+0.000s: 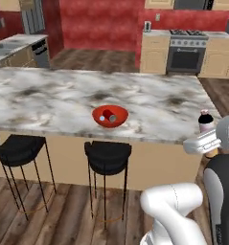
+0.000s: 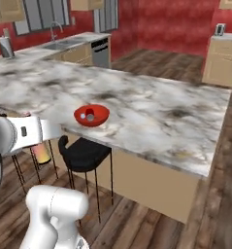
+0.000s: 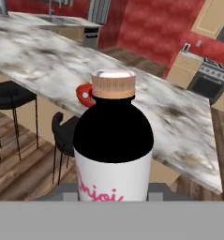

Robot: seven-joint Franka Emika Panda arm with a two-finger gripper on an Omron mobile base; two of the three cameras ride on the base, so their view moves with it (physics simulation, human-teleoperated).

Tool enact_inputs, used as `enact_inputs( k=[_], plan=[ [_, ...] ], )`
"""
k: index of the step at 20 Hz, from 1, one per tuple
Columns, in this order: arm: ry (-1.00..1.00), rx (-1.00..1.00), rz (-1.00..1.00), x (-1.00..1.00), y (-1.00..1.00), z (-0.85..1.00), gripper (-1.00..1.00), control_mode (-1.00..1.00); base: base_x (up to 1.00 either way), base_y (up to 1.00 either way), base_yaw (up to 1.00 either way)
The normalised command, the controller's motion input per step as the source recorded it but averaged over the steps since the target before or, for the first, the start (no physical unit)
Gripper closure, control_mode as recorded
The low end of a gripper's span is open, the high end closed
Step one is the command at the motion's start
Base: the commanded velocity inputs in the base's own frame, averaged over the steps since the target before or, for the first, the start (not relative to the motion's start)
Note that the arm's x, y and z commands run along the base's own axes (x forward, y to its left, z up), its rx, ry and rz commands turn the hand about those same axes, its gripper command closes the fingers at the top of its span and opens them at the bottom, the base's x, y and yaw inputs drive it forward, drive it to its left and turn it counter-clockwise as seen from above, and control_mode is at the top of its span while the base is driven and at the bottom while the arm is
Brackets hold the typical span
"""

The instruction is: Open the fridge, grab two sodas, and place both sodas inside the bowl with ice on the dining counter.

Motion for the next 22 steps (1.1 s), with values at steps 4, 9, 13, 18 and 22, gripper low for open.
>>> enact_inputs(
  k=[4,9,13,18,22],
  plan=[
    [0.00,0.00,0.00,0.00,0.00,0.00,1.00,1.00,0.47,0.66,-0.45],
    [0.00,0.00,0.00,0.00,0.00,0.00,1.00,1.00,0.49,0.40,-0.46],
    [0.00,0.00,0.00,0.00,0.00,0.00,1.00,1.00,0.46,0.43,-0.48],
    [0.00,0.00,0.00,0.00,0.00,0.00,1.00,1.00,0.41,0.64,-0.45],
    [0.00,0.00,0.00,0.00,0.00,0.00,1.00,1.00,0.39,0.75,-0.29]
  ],
)
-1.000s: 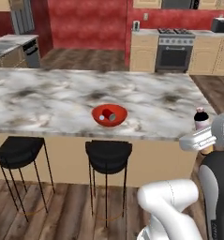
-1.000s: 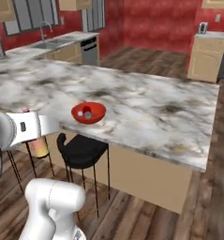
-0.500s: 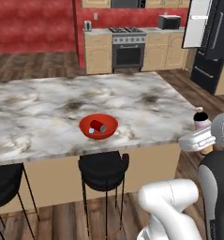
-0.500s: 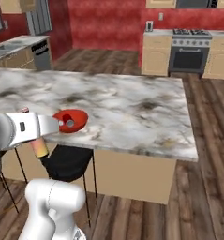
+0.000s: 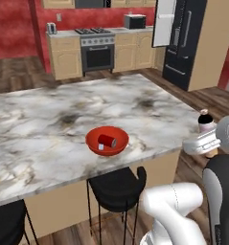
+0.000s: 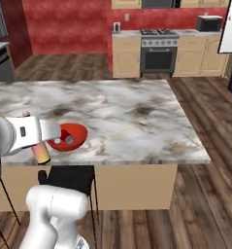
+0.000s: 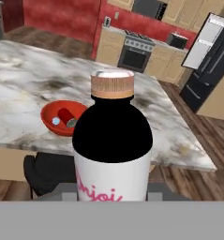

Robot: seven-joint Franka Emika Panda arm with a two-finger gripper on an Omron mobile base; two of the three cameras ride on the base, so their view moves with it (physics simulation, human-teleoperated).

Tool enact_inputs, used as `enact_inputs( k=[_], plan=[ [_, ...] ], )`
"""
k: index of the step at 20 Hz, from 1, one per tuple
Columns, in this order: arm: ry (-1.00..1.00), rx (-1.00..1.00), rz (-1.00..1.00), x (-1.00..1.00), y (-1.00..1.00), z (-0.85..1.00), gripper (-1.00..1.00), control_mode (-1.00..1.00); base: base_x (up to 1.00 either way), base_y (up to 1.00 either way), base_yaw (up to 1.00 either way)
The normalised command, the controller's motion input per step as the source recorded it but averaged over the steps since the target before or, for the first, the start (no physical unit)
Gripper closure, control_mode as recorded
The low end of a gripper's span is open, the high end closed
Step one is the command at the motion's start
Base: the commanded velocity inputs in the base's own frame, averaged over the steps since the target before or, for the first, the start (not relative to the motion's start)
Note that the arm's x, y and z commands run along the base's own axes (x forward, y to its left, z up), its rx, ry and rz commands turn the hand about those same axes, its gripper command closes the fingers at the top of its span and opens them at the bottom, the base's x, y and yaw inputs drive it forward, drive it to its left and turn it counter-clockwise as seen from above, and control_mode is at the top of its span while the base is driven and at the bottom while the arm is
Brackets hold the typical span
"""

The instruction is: Open the fridge, grab two sodas, and place both sodas inside the bowl with ice on the dining counter.

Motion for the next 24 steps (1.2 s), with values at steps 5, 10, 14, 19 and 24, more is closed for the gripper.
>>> enact_inputs(
  k=[5,10,14,19,24],
  plan=[
    [0.00,0.00,0.00,0.00,0.00,0.00,1.00,1.00,0.58,0.62,-0.13],
    [0.26,-0.11,0.04,0.78,0.17,-0.10,1.00,-1.00,0.17,0.07,0.00],
    [0.49,-0.22,0.13,0.93,0.32,-0.29,1.00,-1.00,0.00,0.00,0.00],
    [0.52,-0.27,0.15,0.77,0.35,-0.36,1.00,-1.00,0.00,0.00,0.00],
    [0.43,-0.22,0.19,0.65,0.26,-0.43,1.00,-1.00,0.00,0.00,0.00]
  ],
)
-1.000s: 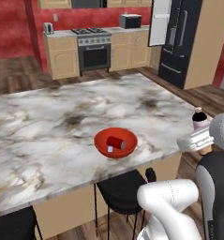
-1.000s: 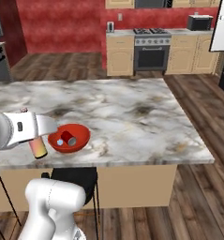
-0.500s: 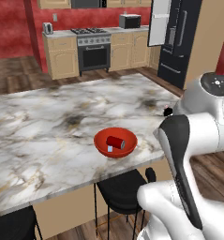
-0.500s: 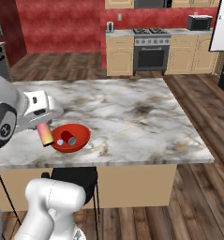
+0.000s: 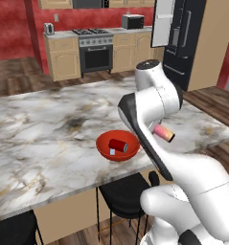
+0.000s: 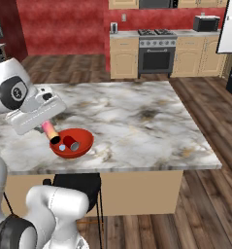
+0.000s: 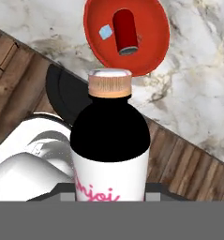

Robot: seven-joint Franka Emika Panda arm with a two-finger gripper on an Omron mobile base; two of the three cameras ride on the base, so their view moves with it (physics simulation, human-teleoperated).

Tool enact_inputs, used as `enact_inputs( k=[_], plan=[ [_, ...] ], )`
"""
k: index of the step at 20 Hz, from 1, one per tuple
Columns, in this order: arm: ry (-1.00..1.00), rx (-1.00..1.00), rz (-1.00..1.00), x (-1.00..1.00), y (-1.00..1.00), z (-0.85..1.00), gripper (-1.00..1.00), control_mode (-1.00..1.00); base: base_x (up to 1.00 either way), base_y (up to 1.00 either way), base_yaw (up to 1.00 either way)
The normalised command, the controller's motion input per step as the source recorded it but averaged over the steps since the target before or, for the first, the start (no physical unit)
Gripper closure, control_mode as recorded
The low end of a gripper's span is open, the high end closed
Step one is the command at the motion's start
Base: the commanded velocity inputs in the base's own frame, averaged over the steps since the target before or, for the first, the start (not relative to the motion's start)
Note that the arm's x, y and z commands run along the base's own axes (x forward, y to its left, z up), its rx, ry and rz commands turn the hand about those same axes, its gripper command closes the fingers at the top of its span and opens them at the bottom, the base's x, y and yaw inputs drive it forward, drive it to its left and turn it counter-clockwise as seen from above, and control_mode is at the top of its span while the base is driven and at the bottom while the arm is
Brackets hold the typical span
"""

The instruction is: Open the fridge, grab two sodas, and place both sodas inside the bowl with ice on the dining counter.

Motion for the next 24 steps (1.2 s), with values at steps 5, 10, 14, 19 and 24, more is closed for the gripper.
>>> enact_inputs(
  k=[5,10,14,19,24],
  plan=[
    [0.24,-0.07,0.29,0.40,0.00,-0.45,1.00,-1.00,0.00,0.00,0.00],
    [0.05,-0.01,0.23,0.19,0.00,-0.38,1.00,-1.00,0.00,0.00,0.00],
    [0.00,0.00,0.20,0.20,0.00,-0.34,1.00,-1.00,0.00,0.00,0.00],
    [-0.07,0.09,0.18,0.22,0.00,-0.24,1.00,-1.00,0.00,0.00,0.00],
    [-0.03,0.07,0.09,0.30,0.06,-0.18,1.00,-1.00,0.00,0.00,0.00]
  ],
)
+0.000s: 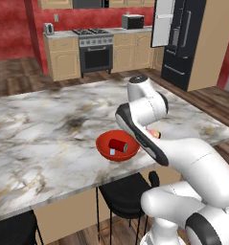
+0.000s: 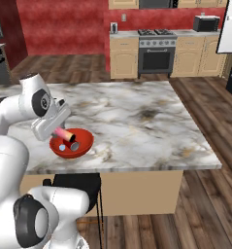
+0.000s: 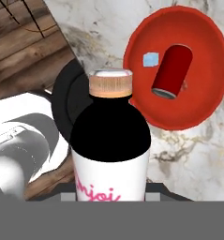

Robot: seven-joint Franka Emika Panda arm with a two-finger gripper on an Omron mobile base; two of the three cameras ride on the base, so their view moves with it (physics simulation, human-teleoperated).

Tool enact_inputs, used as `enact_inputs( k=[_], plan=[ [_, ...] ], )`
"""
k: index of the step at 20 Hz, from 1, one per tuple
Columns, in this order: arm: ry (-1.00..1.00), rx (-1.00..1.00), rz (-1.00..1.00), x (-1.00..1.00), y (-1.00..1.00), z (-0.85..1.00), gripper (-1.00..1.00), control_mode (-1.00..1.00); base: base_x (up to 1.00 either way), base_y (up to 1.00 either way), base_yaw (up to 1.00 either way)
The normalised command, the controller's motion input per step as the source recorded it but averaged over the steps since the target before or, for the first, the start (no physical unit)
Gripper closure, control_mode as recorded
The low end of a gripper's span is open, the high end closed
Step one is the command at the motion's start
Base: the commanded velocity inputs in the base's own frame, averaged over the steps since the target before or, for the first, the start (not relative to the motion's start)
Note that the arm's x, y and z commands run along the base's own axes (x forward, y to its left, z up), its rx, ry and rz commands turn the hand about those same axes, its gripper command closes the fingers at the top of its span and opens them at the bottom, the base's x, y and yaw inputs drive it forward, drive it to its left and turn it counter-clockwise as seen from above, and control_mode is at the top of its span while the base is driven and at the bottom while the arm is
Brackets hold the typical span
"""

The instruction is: Open the fridge, grab two sodas, and place both sodas inside the bowl with ice on the dining counter.

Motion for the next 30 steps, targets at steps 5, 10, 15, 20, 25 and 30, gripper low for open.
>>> enact_inputs(
  k=[5,10,15,20,25,30],
  plan=[
    [0.02,0.00,0.00,0.38,0.23,-0.13,1.00,-1.00,0.00,0.00,0.00],
    [0.06,0.00,0.00,0.53,0.29,-0.08,1.00,-1.00,0.00,0.00,0.00],
    [0.08,0.00,0.00,0.50,0.13,-0.18,1.00,-1.00,0.00,0.00,0.00],
    [0.06,0.00,0.01,0.38,0.00,-0.25,1.00,-1.00,0.00,0.00,0.00],
    [0.06,0.00,0.00,0.35,0.00,-0.28,1.00,-1.00,0.00,0.00,0.00],
    [0.04,0.00,0.00,0.25,0.03,-0.31,1.00,-1.00,0.00,0.00,0.00]
  ],
)
